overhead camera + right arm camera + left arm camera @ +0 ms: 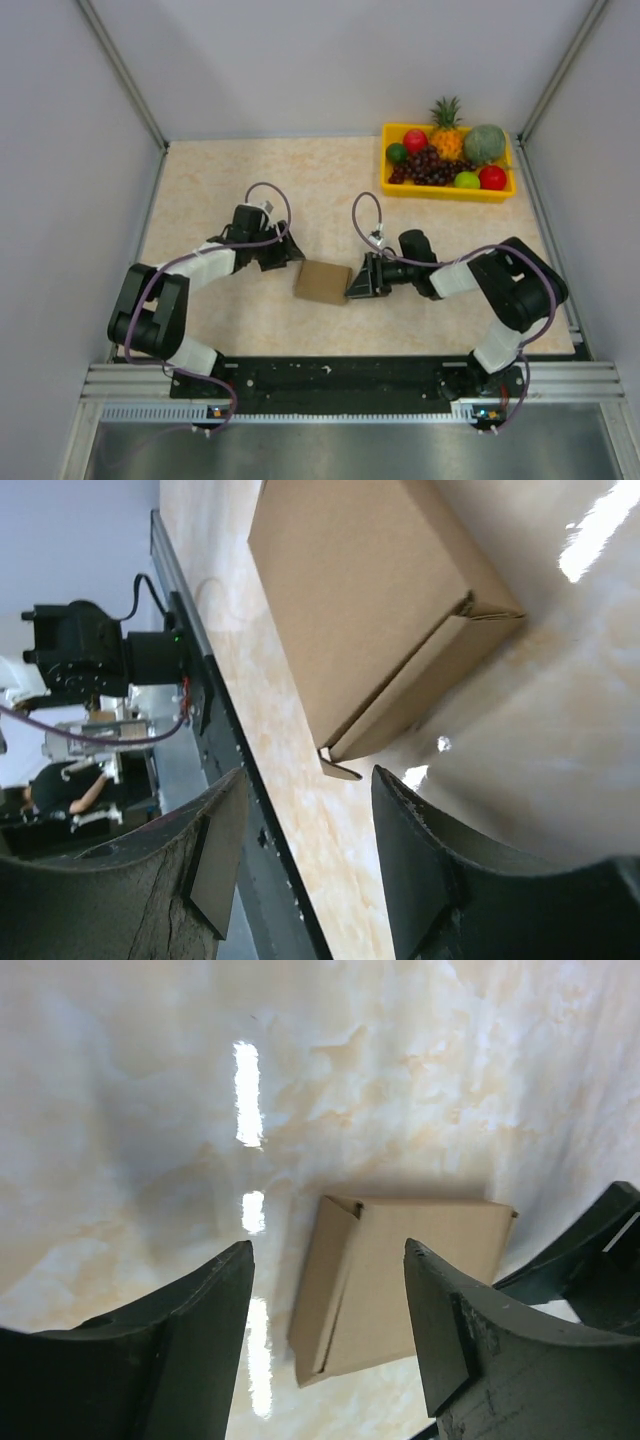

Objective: Fold the paper box

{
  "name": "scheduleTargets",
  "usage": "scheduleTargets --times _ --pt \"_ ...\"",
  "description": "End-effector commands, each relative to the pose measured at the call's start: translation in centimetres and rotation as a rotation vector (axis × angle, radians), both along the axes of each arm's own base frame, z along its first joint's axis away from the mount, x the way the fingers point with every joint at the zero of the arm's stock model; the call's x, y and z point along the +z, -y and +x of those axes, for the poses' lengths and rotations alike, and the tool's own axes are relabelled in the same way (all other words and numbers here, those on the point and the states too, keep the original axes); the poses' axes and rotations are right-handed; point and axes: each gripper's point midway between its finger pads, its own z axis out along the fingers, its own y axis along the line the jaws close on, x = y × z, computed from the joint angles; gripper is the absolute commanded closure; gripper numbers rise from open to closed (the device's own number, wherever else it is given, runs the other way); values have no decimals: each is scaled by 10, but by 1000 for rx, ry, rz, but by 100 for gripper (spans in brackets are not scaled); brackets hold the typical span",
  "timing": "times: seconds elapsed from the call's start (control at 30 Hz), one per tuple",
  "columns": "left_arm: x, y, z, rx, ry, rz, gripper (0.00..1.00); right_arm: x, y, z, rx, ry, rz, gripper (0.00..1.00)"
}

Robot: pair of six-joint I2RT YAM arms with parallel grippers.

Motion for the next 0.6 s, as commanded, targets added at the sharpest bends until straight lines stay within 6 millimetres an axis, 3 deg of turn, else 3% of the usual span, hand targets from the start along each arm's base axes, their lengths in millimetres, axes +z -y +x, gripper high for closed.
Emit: scheduleTargets --times 0.0,0.07,0.23,0.4,0.57 --pt "2 -21 -1 -58 35 127 34 7 7 21 -76 101 -59 47" --pt "7 -15 -6 -94 46 87 34 10 10 26 -98 143 -90 48" --pt "9 13 -31 -249 10 -68 46 11 14 22 -107 246 -194 56" --pt "8 14 -39 -282 43 -47 43 25 10 21 -113 334 -215 62" --pt "0 17 -52 -312 6 -49 45 18 2 18 -82 319 -247 65"
